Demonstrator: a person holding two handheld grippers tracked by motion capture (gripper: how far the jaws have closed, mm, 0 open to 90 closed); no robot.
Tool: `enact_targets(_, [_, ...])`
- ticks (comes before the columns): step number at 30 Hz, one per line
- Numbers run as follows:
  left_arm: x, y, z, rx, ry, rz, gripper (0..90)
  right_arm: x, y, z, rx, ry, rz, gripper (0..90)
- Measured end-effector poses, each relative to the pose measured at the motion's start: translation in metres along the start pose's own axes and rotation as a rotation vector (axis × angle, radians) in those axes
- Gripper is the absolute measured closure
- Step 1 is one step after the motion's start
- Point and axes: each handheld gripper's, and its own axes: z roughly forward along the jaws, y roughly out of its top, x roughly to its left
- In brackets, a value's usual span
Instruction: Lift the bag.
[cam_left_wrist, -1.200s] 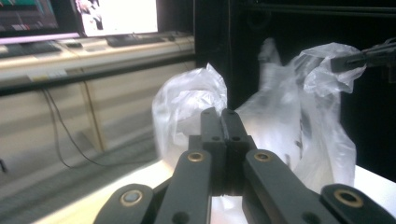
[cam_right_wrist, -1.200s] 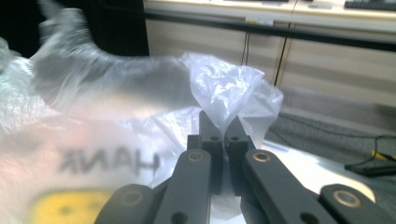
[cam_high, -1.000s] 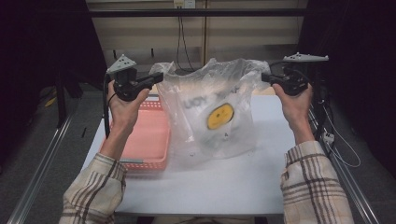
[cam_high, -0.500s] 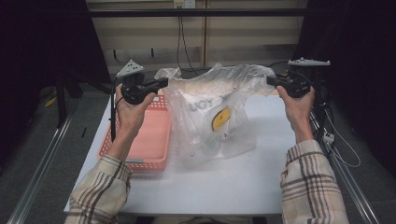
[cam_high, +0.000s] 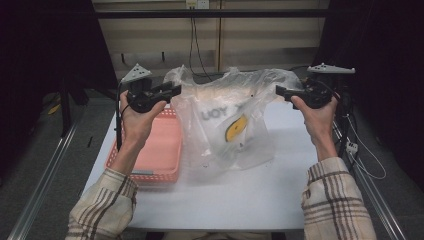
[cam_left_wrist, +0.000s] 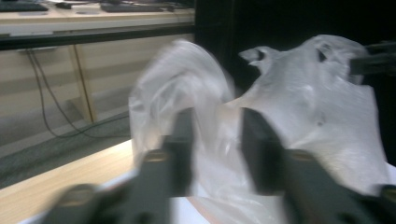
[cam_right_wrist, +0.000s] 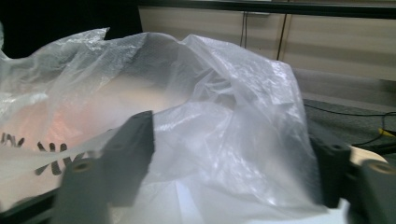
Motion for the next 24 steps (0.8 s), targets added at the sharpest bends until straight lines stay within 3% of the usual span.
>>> enact_targets(3, [0.0,0.0,0.0,0.003,-0.007,-0.015,45.6,0.0,-0.001,-0.006,-0.003,-0.024,-0.001,16.9])
enact_targets(6, [-0.004,0.001,0.0,0.005,0.012,-0.006,31.2,-0.002,-0.003,-0.013,-0.01,-0.036,-0.008,15.2])
enact_targets(12, [-0.016,0.003,-0.001,0.005,0.005,0.026,22.5,-0.012,-0.008,-0.028,-0.029,-0.07,0.006,10.9])
enact_targets(17, [-0.028,0.002,0.001,0.011,-0.014,0.055,20.6,-0.016,-0.01,-0.041,-0.05,-0.083,0.005,9.5])
enact_targets(20, [-0.032,0.001,0.002,0.015,-0.017,0.062,18.9,-0.018,-0.01,-0.047,-0.063,-0.076,0.017,8.6])
enact_targets(24, [-0.036,0.001,-0.004,-0.003,-0.01,0.066,16.9,-0.014,-0.017,-0.049,-0.047,-0.068,-0.002,8.5])
